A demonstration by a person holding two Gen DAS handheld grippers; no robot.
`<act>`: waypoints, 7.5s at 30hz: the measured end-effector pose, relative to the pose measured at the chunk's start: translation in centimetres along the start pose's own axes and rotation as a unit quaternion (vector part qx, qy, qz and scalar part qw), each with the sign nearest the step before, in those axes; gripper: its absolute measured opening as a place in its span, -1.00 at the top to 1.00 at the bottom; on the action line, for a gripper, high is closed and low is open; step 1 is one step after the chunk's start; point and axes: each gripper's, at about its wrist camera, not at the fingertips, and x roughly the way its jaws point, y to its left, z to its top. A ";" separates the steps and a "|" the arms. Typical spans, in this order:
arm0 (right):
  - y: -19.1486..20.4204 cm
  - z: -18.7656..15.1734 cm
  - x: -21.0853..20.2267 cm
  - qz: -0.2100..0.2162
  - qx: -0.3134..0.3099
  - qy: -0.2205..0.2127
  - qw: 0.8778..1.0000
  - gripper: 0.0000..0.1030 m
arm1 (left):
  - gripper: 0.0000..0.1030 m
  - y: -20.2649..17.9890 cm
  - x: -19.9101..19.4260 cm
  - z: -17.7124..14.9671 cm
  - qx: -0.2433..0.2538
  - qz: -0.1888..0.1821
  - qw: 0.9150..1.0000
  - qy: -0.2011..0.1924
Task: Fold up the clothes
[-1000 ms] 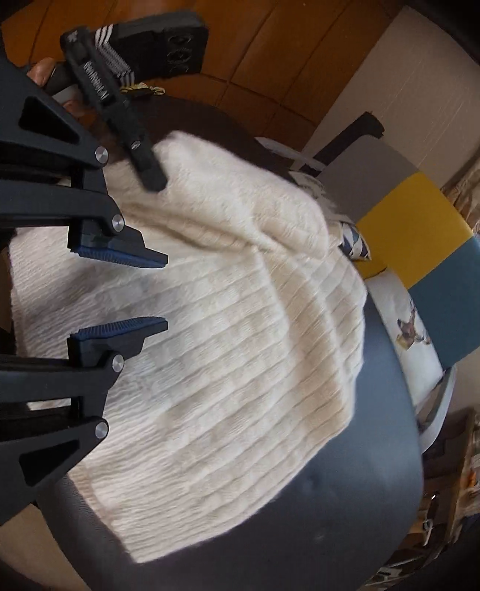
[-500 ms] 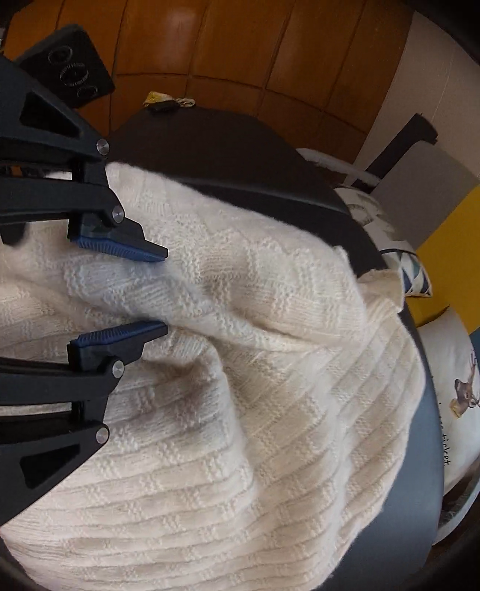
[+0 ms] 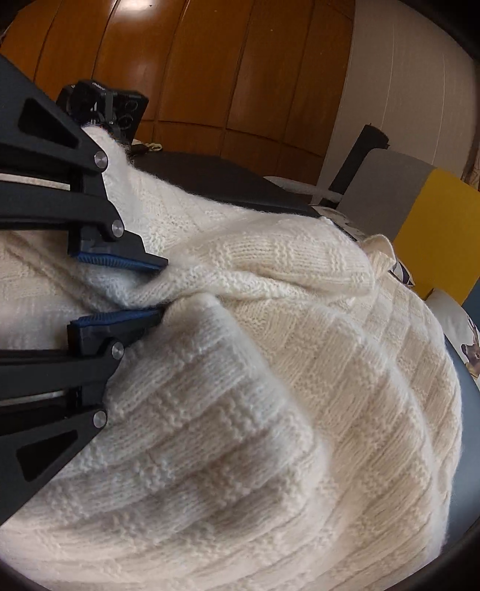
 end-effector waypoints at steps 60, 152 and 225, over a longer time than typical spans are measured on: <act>-2.3 -6.2 -6.1 -0.123 -0.054 -0.094 0.987 0.59 | 0.64 -0.8 -7.2 2.5 0.045 0.125 0.981 -0.142; 9.0 -7.2 4.5 -0.340 -0.212 -0.023 0.916 -0.15 | 0.89 -3.2 -19.5 8.0 0.069 0.282 0.819 -0.495; 16.6 -7.6 11.9 -0.163 -0.365 0.094 0.912 -0.05 | 0.71 -14.1 -0.3 8.0 0.299 0.286 0.908 -0.060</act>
